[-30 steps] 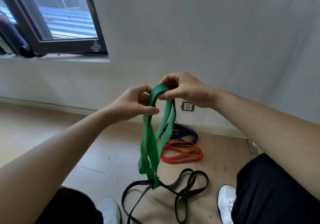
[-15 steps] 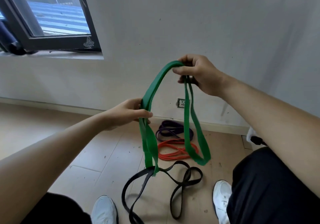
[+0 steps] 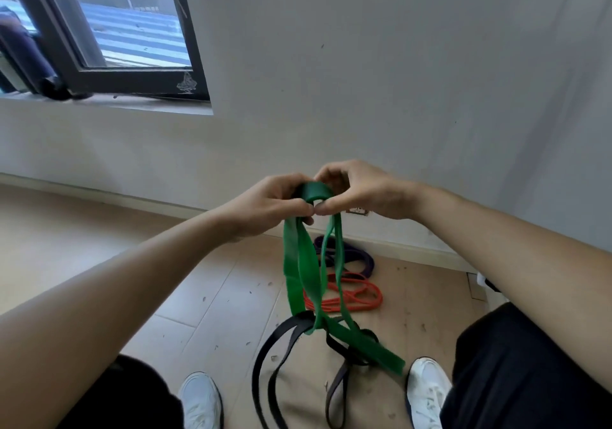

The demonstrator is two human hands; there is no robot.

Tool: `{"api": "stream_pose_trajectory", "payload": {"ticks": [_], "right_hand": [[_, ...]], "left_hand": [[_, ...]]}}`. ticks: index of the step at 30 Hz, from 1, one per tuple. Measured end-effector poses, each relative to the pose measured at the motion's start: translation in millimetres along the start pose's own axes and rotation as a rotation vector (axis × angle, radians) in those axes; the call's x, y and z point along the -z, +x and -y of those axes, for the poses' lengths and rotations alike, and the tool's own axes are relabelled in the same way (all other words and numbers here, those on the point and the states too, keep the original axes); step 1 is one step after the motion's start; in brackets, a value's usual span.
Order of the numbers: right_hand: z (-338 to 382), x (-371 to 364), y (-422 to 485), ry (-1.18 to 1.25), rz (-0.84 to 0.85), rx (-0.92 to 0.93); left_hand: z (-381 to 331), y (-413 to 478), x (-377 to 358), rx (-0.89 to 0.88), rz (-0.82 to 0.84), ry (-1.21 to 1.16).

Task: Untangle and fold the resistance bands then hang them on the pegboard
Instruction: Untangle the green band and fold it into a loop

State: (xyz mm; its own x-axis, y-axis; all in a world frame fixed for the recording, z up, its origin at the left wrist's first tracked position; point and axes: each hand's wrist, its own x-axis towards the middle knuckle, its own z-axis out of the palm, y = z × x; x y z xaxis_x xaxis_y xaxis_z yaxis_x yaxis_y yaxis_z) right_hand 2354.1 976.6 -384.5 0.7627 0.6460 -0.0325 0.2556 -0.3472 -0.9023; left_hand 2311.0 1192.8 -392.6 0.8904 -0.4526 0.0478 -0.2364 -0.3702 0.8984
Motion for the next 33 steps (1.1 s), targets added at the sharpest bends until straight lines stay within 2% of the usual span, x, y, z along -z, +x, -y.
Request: {"api": "stream_pose_trajectory", "payload": {"ticks": [7, 12, 20, 22, 25, 27, 30, 33], "right_hand": [[18, 6, -3, -0.334, 0.044, -0.038], [26, 7, -5, -0.236, 0.002, 0.037], [23, 32, -21, -0.179, -0.025, 0.055], [16, 40, -22, -0.193, 0.004, -0.022], [7, 34, -22, -0.328, 0.148, -0.155], [4, 18, -18, -0.347, 0.184, -0.14], [6, 0, -13, -0.229, 0.088, -0.04], [4, -3, -9, -0.302, -0.003, 0.031]], "left_hand": [[-1, -4, 3, 0.049, -0.054, 0.199], [3, -3, -1, 0.066, -0.054, 0.212], [14, -1, -16, 0.117, 0.065, 0.069], [12, 0, -16, 0.105, 0.04, 0.05], [9, 0, -13, 0.1, -0.027, -0.011], [5, 0, -13, 0.093, -0.057, -0.034], [4, -1, -14, 0.081, -0.039, 0.016], [11, -6, -14, 0.094, -0.048, 0.087]]}}
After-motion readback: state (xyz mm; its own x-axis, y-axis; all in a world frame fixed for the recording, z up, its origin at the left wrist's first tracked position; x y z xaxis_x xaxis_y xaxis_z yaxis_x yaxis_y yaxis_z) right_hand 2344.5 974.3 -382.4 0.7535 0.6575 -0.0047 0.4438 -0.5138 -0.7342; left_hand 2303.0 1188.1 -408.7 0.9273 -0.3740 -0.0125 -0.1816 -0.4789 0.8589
